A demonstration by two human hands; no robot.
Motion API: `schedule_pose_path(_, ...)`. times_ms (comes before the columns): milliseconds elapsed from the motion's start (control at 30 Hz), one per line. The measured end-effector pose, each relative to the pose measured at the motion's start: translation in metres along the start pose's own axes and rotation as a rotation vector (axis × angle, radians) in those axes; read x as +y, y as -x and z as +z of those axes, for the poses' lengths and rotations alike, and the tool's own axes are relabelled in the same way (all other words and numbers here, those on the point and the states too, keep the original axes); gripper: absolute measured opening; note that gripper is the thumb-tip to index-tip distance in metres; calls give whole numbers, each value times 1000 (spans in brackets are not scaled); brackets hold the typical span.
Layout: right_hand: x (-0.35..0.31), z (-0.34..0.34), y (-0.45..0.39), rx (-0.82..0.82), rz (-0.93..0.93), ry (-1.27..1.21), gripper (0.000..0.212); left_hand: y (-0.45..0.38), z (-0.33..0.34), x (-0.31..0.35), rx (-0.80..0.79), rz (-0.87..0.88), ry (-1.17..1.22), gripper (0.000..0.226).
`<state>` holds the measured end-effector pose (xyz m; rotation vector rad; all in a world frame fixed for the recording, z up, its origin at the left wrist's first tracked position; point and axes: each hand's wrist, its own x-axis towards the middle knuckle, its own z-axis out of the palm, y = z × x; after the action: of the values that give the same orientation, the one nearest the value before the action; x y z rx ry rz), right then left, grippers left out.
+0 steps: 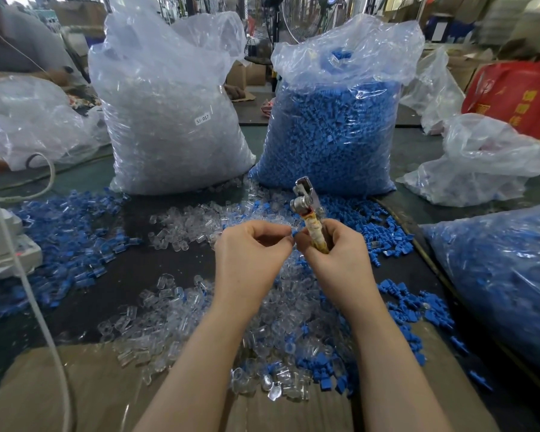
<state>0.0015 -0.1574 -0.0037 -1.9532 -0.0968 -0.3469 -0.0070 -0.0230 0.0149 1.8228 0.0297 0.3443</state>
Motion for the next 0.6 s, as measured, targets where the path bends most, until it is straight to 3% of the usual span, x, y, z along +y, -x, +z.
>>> schedule_pose_path(300, -3, -5, 3, -114, 27, -82, 5, 0, 0, -4, 22, -37, 44, 13)
schedule_pose_path(600, 6, -13, 1, -188, 83, -77, 15, -6, -8, -3, 10, -155, 403, 10)
